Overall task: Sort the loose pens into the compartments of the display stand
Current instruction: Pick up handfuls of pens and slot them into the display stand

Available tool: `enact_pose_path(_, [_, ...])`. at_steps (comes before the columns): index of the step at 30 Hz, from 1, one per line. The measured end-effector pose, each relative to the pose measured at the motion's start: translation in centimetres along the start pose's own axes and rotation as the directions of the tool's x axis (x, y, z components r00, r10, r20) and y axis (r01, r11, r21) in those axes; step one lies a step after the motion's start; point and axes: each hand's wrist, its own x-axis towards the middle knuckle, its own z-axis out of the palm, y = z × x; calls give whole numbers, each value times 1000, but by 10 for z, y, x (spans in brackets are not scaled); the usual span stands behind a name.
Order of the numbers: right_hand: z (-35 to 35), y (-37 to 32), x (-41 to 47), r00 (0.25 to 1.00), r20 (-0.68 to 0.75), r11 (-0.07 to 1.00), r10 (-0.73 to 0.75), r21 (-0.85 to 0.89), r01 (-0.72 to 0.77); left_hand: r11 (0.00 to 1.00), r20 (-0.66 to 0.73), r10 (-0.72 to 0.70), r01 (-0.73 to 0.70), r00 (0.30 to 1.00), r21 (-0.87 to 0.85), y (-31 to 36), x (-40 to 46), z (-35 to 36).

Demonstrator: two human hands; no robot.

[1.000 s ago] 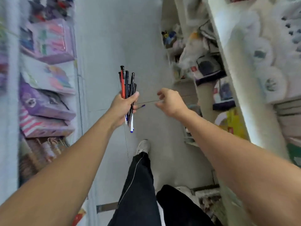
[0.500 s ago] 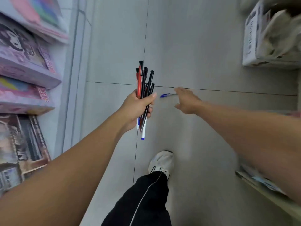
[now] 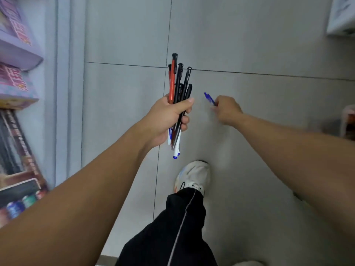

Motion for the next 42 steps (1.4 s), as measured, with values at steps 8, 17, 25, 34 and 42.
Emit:
enact_pose_path(8, [-248, -51, -260, 990, -6, 92, 141, 996, -7, 993, 114, 108, -112, 988, 26, 136, -173, 94])
enact_pose_path(17, [-530, -57, -609, 881, -311, 33, 355, 946, 321, 953, 458, 190, -276, 869, 129, 298, -482, 269])
enact_pose_path(25, [-590, 14, -860, 511, -700, 432, 499, 712, 554, 822, 734, 166, -504, 658, 265, 259, -681, 418])
enact_pose_path(34, [-575, 87, -967, 300, -634, 443, 713, 739, 508, 829, 784, 121, -497, 609, 258, 222, -760, 511])
enact_pose_path(42, [-615, 132, -1050, -408, -697, 808, 589, 526, 268, 845, 852, -68, -425, 519, 326, 214, -764, 538])
